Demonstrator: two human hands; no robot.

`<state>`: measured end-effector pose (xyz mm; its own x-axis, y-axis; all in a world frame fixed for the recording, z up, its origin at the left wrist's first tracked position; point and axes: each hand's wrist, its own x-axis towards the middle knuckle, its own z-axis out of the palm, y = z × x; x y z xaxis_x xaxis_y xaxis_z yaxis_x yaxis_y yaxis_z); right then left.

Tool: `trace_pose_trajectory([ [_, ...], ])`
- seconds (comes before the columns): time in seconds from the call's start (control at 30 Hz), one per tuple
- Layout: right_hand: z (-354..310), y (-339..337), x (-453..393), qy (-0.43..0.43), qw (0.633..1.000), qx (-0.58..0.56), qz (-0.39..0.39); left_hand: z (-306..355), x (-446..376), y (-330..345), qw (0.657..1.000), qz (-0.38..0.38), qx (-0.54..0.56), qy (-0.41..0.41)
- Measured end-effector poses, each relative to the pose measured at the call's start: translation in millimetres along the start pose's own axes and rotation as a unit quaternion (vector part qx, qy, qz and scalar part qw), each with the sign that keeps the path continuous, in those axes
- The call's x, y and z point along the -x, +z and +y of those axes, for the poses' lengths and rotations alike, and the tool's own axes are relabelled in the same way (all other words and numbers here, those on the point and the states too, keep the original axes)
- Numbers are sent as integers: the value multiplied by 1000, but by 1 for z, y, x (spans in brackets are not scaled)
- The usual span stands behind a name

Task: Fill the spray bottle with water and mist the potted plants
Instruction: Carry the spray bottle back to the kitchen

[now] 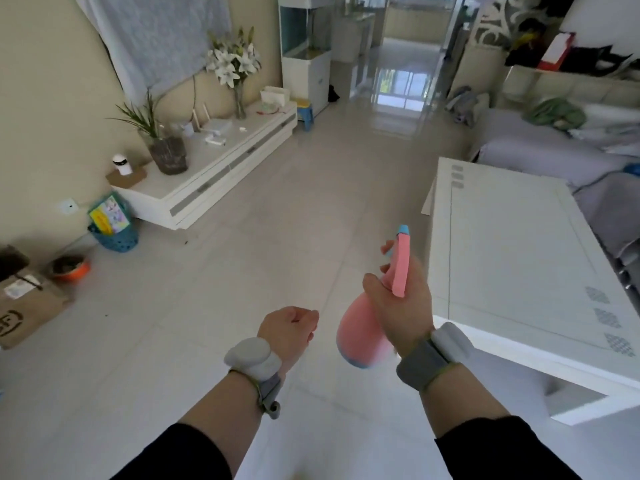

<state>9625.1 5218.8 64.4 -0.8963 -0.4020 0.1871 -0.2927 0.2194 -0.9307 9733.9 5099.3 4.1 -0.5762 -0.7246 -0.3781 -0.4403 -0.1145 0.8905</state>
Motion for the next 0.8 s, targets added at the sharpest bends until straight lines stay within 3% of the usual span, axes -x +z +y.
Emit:
trace_pose_trajectory([
  [0.27, 28, 61, -180, -12, 1000, 26, 12, 67, -184, 28, 998, -52, -33, -9],
  [0.57, 41, 128, -432, -34, 998, 54, 15, 185, -411, 63, 999, -40, -32, 2],
  [0.7, 43, 150, -490, -43, 997, 67, 7, 215, -460, 68, 999, -48, -17, -9],
  [0.8, 57, 182, -563, -30, 998, 64, 8, 240, -540, 78, 998, -55, -12, -6],
])
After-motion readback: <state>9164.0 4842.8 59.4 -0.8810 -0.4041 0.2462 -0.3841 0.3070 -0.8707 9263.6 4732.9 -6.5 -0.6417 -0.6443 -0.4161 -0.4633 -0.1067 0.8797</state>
